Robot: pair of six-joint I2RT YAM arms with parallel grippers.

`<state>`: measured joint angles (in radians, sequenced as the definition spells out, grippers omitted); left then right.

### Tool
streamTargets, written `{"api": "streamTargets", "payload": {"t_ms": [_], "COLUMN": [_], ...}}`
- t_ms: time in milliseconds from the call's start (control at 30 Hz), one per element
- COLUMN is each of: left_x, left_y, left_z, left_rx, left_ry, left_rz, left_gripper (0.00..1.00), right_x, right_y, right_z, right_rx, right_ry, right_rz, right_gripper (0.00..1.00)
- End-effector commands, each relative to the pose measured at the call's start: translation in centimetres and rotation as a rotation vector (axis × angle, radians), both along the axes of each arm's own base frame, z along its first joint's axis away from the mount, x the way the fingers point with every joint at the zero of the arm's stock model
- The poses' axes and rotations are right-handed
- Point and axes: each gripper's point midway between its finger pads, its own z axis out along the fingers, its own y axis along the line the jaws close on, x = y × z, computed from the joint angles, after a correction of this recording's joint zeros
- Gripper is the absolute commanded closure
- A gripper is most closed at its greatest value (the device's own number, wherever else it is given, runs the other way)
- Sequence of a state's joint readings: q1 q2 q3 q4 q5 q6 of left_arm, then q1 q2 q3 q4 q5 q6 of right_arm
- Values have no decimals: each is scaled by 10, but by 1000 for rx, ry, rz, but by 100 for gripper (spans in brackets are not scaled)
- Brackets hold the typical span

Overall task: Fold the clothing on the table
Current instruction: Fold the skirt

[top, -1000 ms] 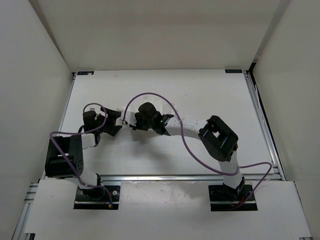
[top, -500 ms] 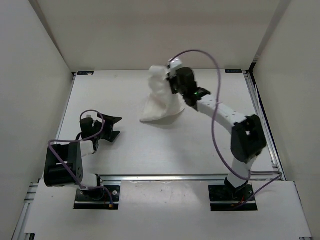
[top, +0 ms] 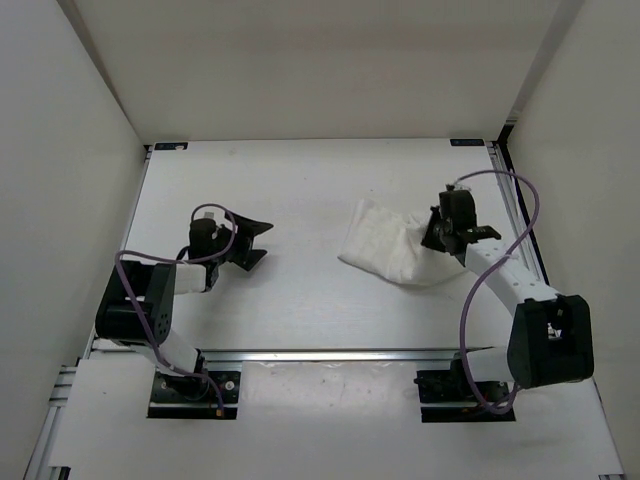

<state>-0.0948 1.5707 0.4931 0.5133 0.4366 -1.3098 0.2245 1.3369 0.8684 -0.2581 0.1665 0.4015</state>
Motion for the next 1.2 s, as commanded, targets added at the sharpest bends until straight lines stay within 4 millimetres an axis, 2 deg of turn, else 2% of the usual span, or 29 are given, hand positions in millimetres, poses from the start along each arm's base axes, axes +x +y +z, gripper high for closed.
{"api": "streamTargets", "payload": {"t_ms": [0, 33, 100, 233, 367, 400, 433, 467, 500, 567, 667, 700, 767, 867, 933, 967, 1033, 1067, 1100, 1167], "left_x": [20, 21, 25, 31, 37, 37, 37, 38, 37, 37, 34, 33, 33, 27, 25, 23, 20, 16, 12, 12], "left_y": [-13, -19, -32, -58, -73, -75, -80, -80, -84, -90, -93, -92, -84, -68, -57, -50, -40, -36, -33, -29], "left_z": [20, 23, 25, 27, 30, 31, 32, 33, 34, 36, 34, 32, 32, 30, 30, 28, 28, 22, 19, 19], "left_rx": [-18, -32, -40, -65, -95, -96, -103, -105, -111, -120, -142, -142, -134, -137, -132, -125, -123, -123, -122, -128], "left_ry": [-69, -69, -78, -79, -78, -84, -87, -89, -90, -99, -84, -77, -89, -72, -72, -71, -72, -58, -49, -49], "left_rz": [-9, -21, -47, -116, -155, -165, -171, -173, -189, -220, -224, -218, -205, -176, -152, -136, -116, -107, -99, -83], "left_gripper": [1, 2, 1, 1, 1, 1, 1, 2, 1, 1, 1, 1, 1, 2, 1, 1, 1, 1, 1, 1], "right_x": [-22, -24, -22, -9, -2, -4, -1, 5, 8, 14, 25, 26, 24, 17, 2, -2, -16, -20, -23, -21], "right_y": [-19, -22, -33, -33, -27, -24, -18, -20, 0, 9, 36, 50, 76, 107, 127, 137, 151, 161, 166, 173], "right_z": [-10, -15, -12, 2, 24, 24, 34, 48, 57, 71, 76, 79, 73, 44, 19, 17, 0, -1, -2, 9], "right_rx": [107, 115, 120, 93, 7, -7, -27, -68, -80, -189, -291, -341, -402, -430, -453, -470, -539, -550, -581, -558], "right_ry": [85, 101, 79, 14, -81, -83, -124, -181, -239, -333, -432, -475, -523, -506, -482, -499, -504, -530, -553, -608], "right_rz": [-128, -147, -173, -134, -78, -64, -38, -14, 57, 152, 331, 419, 576, 793, 971, 1018, 1160, 1194, 1230, 1240], "right_gripper": [100, 100, 100, 100, 99, 100, 100, 100, 100, 100, 100, 100, 100, 100, 100, 96, 88, 88, 91, 89]}}
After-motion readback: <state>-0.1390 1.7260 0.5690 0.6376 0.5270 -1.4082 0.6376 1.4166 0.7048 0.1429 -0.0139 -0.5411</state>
